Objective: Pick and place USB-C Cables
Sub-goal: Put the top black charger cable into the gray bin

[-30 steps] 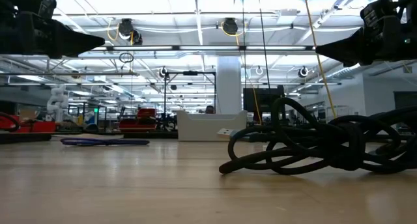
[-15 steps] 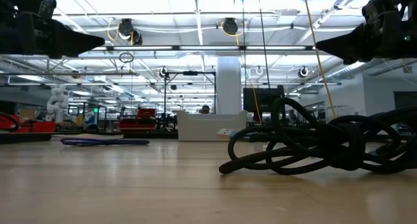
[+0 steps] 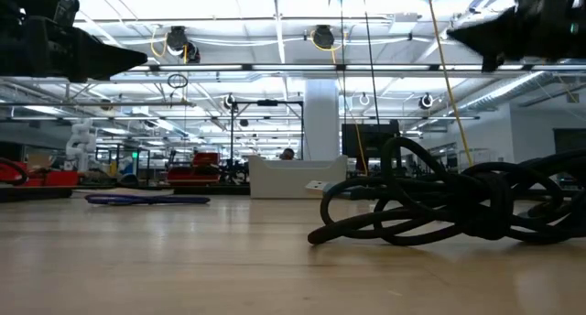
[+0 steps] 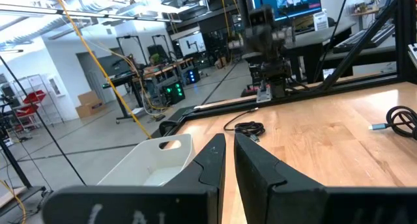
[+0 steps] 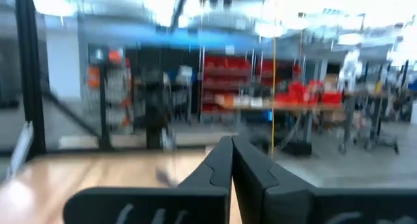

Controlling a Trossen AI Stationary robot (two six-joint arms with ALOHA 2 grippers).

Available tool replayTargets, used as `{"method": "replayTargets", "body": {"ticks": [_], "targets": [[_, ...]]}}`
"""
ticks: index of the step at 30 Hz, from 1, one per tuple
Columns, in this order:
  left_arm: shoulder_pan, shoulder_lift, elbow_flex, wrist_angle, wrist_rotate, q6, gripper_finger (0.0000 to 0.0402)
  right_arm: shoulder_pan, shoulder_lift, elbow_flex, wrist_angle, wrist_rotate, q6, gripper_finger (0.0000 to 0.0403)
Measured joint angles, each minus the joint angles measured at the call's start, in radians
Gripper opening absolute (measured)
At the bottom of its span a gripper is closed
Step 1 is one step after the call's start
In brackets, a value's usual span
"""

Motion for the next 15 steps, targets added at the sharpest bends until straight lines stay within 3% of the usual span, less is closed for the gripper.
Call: {"method": "replayTargets", "body": {"ticks": [8, 15], "targets": [[0.000, 0.000, 0.000, 0.003, 0.000, 0.000, 0.0037, 0.000, 0.149, 0.265, -0.069, 0.003, 0.003, 0.0000], [0.000, 0.000, 0.000, 0.000, 0.000, 0.006, 0.0037, 0.000, 0.381, 0.539, -0.255, 0.035, 0.029, 0.0000]]}}
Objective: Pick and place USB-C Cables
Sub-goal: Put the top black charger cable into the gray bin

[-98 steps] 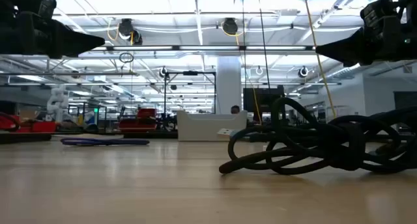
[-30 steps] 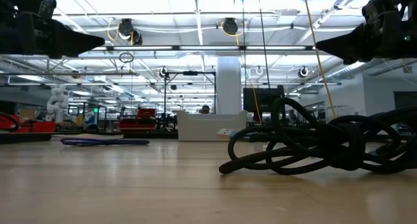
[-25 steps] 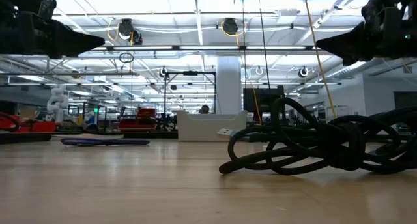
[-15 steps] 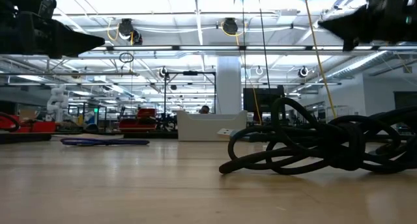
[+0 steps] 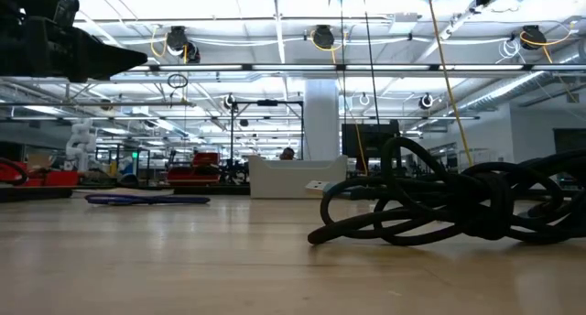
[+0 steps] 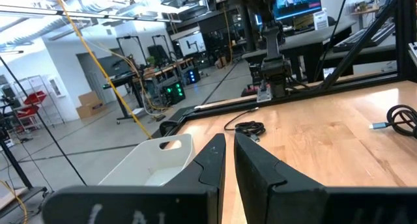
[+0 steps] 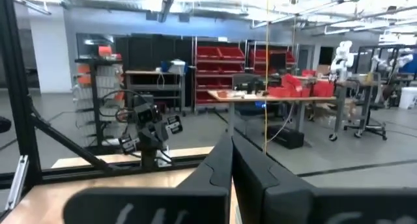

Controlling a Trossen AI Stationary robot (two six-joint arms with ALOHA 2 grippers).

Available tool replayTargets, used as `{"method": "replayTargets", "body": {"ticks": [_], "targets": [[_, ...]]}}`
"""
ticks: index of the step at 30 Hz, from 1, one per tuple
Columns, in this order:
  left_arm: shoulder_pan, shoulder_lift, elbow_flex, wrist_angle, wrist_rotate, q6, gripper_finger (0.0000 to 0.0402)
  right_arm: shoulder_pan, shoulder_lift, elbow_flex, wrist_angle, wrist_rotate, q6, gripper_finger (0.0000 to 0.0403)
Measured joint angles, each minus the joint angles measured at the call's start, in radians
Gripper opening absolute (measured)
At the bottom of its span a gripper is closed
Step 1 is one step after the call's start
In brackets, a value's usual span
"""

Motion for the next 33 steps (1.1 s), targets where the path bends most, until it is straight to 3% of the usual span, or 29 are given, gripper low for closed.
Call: {"method": "replayTargets", "body": {"ticks": [10, 17, 25, 33], "targets": [[0.000, 0.000, 0.000, 0.001, 0.000, -0.010, 0.0037, 0.000, 0.318, 0.329, -0.296, 0.006, 0.068, 0.0000], [0.000, 0.000, 0.000, 0.000, 0.000, -0.098, 0.0037, -0.024, 0.491, 0.490, -0.517, 0.023, 0.080, 0.0000], [0.000, 0.000, 0.000, 0.036, 0.001, -0.232, 0.0037, -0.112, 0.623, 0.535, -0.727, 0.020, 0.080, 0.0000], [-0.001, 0.000, 0.000, 0.035, 0.029, -0.244, 0.0037, -0.167, 0.731, 0.535, -0.833, 0.016, 0.113, 0.0000]]}}
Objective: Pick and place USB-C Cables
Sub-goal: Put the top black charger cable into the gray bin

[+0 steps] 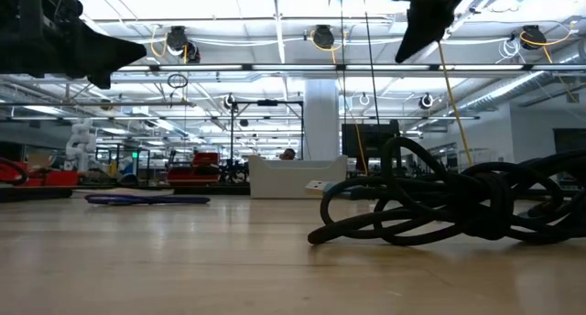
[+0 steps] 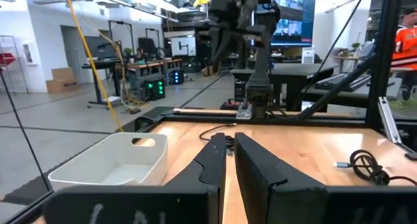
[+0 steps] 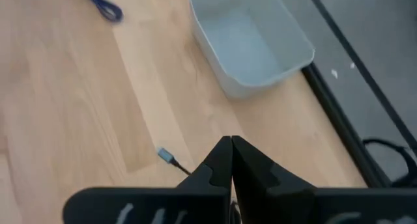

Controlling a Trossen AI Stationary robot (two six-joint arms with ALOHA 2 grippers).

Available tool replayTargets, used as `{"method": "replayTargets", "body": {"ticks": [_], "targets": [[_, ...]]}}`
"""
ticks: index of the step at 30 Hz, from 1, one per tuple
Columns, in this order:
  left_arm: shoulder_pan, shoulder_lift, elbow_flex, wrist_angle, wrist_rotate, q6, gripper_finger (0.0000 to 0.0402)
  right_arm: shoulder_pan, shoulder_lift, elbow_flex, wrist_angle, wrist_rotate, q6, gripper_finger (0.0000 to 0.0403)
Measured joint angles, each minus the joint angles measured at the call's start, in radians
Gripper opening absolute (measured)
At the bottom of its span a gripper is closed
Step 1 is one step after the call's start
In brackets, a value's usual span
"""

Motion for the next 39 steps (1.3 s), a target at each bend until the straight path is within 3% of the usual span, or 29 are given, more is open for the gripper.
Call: {"method": "replayTargets", "body": {"ticks": [5, 10, 17, 22, 31, 39], "targets": [[-0.001, 0.020, 0.067, -0.041, 0.001, -0.040, 0.0037, -0.003, 0.042, 0.000, -0.016, 0.000, 0.001, 0.0000], [-0.015, 0.123, 0.251, -0.156, 0.001, -0.078, 0.0037, -0.003, 0.058, -0.003, -0.015, 0.000, 0.016, 0.0000], [-0.057, 0.403, 0.572, -0.340, 0.001, -0.078, 0.0037, -0.002, 0.058, -0.078, 0.006, 0.000, 0.018, 0.0000], [-0.102, 0.623, 0.731, -0.396, 0.001, -0.062, 0.0037, -0.002, 0.058, -0.158, 0.007, 0.000, 0.016, 0.0000], [-0.167, 0.907, 0.783, -0.432, 0.075, 0.030, 0.0037, -0.003, 0.058, -0.290, 0.017, -0.001, -0.037, 0.0000], [-0.118, 0.984, 0.783, -0.431, 0.077, 0.058, 0.0037, -0.011, 0.062, -0.333, 0.093, -0.002, -0.171, 0.0012]]}}
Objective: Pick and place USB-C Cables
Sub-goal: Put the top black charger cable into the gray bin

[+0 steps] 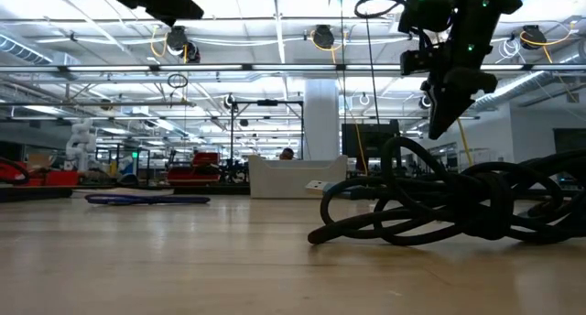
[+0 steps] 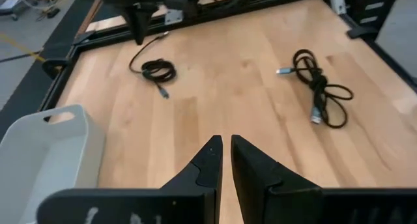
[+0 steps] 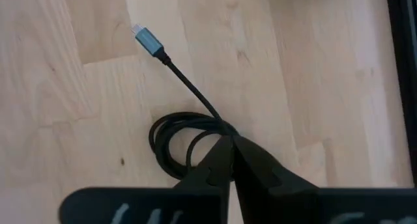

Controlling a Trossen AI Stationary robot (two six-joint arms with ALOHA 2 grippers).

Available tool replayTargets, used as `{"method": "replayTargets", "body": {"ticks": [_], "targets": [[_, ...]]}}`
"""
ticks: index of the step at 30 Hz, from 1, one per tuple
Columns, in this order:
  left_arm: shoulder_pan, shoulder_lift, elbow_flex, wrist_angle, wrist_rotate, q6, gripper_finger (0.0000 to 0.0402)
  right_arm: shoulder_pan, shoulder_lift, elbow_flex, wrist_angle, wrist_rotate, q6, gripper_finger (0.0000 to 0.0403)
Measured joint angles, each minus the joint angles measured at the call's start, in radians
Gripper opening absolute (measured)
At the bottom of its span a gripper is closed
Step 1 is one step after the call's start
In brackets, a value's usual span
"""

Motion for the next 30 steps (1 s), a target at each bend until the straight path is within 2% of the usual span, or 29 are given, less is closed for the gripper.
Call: {"method": "replayTargets", "body": {"ticks": [6, 11, 30], "targets": [[0.037, 0.002, 0.000, 0.001, 0.000, -0.006, 0.0037, -0.049, 0.059, -0.001, 0.019, -0.051, -0.109, 0.0066], [0.046, 0.003, 0.000, 0.001, 0.000, -0.008, 0.0037, -0.078, 0.124, -0.001, 0.018, -0.049, -0.213, 0.0100], [0.046, 0.002, 0.000, 0.001, 0.001, -0.014, 0.0037, -0.165, 0.300, -0.001, 0.029, -0.063, -0.390, 0.0140]]}}
